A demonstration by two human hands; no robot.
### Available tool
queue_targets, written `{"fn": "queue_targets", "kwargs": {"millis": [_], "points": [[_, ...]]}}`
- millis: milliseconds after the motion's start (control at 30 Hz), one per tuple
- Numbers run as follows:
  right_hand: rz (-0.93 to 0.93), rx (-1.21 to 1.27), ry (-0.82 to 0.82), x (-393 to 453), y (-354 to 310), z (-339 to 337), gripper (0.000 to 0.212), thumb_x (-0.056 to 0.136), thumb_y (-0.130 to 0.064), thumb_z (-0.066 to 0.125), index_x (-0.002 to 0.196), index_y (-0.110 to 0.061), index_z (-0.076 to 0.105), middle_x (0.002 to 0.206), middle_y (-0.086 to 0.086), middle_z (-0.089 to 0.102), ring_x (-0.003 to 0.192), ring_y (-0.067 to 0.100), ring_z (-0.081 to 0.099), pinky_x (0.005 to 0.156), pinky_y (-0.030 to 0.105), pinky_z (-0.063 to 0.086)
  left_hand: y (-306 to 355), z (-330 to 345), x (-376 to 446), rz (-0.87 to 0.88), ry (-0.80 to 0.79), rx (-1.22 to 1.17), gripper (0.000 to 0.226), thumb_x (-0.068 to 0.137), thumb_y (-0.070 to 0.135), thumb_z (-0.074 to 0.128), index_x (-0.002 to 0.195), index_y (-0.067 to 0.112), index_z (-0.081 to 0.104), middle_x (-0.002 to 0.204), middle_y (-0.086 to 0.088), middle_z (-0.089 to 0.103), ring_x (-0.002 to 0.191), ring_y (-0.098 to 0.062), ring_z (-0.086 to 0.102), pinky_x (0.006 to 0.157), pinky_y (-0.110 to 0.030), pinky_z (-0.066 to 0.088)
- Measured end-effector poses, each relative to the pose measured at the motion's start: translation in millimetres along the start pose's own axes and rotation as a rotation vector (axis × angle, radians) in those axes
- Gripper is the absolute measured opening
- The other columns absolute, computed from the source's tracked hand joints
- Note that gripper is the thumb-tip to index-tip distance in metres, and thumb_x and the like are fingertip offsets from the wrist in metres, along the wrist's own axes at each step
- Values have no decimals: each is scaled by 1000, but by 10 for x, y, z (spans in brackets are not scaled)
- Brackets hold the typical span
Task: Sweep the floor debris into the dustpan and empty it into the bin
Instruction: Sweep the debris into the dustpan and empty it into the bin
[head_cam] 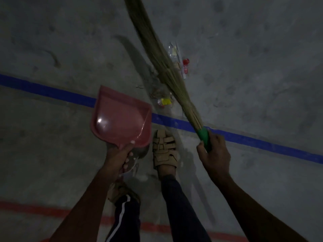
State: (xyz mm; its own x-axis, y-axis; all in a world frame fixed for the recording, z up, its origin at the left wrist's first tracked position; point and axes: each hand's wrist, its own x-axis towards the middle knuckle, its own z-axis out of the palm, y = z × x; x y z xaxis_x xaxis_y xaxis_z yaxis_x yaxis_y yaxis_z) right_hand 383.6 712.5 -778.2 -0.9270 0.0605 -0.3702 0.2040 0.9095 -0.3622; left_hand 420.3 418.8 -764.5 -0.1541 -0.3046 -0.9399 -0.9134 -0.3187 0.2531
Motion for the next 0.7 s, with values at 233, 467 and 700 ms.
{"fn": "queue_targets", "kwargs": {"millis": [233, 467, 700], "points": [[58, -80, 71, 558, 66, 113, 53, 93, -32, 60, 141, -19, 43, 125, 7, 47, 85, 24, 60, 61, 41, 54, 160, -19, 349, -112, -140, 320, 37, 91, 36, 74, 79, 5, 59, 40, 4, 46, 31, -7, 33, 33, -15, 26], [129, -110, 163, 747, 304, 182, 53, 94, -27, 60, 143, -18, 42, 130, 11, 44, 87, 26, 60, 63, 39, 51, 125, -85, 607, -227, -239, 373, 45, 92, 40, 71, 67, 7, 54, 45, -2, 37, 30, -10, 29, 34, -13, 22], [222, 40, -30, 764, 536, 478, 48, 91, -14, 63, 134, -11, 42, 127, 10, 44, 100, 29, 57, 79, 50, 53, -1, -210, 858, -241, -270, 410, 43, 89, 45, 73, 74, 8, 55, 49, -3, 36, 33, -12, 29, 37, -14, 22]]}}
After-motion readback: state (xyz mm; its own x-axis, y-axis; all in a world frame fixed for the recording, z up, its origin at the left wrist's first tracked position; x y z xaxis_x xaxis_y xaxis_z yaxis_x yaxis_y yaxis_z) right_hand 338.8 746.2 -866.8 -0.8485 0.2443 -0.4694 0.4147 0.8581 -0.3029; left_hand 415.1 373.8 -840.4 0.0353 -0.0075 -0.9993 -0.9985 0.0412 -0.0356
